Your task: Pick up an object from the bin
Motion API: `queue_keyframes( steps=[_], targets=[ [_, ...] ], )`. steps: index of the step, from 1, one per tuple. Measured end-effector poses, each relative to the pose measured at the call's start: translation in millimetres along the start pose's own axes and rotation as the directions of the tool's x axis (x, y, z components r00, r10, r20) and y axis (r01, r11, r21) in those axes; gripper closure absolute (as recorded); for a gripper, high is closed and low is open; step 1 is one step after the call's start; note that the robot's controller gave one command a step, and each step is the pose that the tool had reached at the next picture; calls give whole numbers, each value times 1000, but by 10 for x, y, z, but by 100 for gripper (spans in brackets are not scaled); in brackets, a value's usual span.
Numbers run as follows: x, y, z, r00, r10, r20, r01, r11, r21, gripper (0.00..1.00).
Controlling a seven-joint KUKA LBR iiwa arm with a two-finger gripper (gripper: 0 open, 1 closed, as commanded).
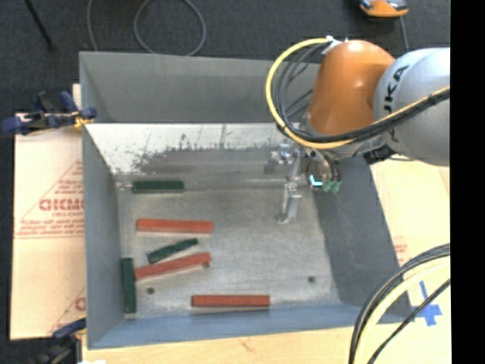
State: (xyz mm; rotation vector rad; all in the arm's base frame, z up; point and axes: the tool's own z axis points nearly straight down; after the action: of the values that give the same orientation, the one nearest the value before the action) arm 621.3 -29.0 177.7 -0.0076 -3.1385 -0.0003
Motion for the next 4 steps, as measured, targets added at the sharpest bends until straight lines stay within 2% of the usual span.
queue_keyframes(
  steps=[1,2,3,4],
  targets=[
    [-245,541,266,973,-232,9,232,973,1,0],
    [-187,1726,824,841,-541,5,541,841,1,0],
    [363,1616,1056,935,-354,6,354,935,1,0],
    [352,1616,1021,935,-354,2,354,935,1,100]
  ],
)
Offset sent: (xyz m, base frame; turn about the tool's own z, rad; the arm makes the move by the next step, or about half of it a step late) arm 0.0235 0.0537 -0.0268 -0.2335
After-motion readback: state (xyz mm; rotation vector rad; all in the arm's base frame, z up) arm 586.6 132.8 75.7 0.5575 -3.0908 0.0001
